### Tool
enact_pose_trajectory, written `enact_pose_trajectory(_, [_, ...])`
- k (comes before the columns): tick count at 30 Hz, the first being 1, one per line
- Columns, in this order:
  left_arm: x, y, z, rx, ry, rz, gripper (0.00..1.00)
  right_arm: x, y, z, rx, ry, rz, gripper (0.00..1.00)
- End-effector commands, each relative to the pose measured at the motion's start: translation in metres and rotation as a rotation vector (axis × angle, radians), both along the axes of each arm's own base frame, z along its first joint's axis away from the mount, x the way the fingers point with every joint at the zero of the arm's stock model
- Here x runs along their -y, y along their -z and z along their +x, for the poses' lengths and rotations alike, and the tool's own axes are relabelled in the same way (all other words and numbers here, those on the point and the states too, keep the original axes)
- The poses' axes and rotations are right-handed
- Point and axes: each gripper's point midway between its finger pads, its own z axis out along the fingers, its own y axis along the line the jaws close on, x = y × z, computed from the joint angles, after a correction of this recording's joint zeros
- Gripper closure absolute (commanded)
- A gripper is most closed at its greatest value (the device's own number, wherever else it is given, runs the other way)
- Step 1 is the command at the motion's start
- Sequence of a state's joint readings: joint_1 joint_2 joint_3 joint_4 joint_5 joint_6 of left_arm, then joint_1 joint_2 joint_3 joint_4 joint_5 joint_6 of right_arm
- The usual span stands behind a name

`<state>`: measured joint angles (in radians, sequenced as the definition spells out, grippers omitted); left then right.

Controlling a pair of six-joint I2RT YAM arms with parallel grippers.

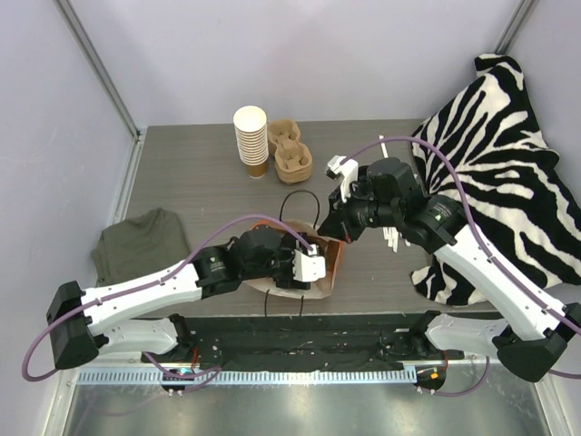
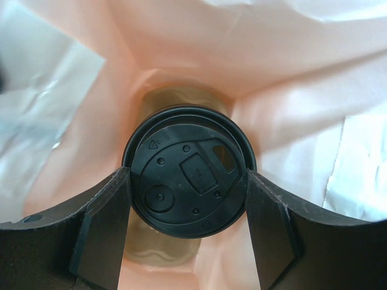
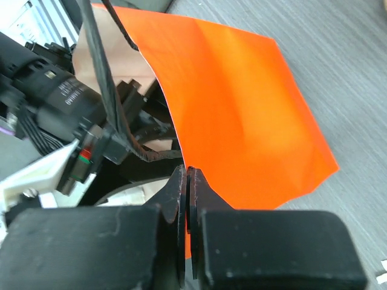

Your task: Pack the takeout coffee

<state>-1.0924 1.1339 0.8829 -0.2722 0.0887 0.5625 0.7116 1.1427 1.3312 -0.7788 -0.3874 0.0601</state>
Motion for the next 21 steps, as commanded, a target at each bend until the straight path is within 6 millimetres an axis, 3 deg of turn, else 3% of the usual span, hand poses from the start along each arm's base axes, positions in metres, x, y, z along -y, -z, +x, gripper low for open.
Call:
enact_pose_trajectory(1, [0.017, -0.022, 0.003, 0.092, 0.016, -0.112, 0.87, -0.011, -0.022, 0.000, 0.038, -0.010, 0.097, 0.99])
enact_pose_trajectory(13, [0.024, -0.029, -0.006, 0.161, 0.063, -0.158, 0.89, -0.016, -0.017, 0.003, -0.023, 0.001, 0.091, 0.99])
enact_pose_trajectory(21, [0.025, -0.005, 0.002, 0.173, 0.046, -0.103, 0.90, -0.020, -0.019, -0.001, -0.052, -0.025, 0.107, 0.99])
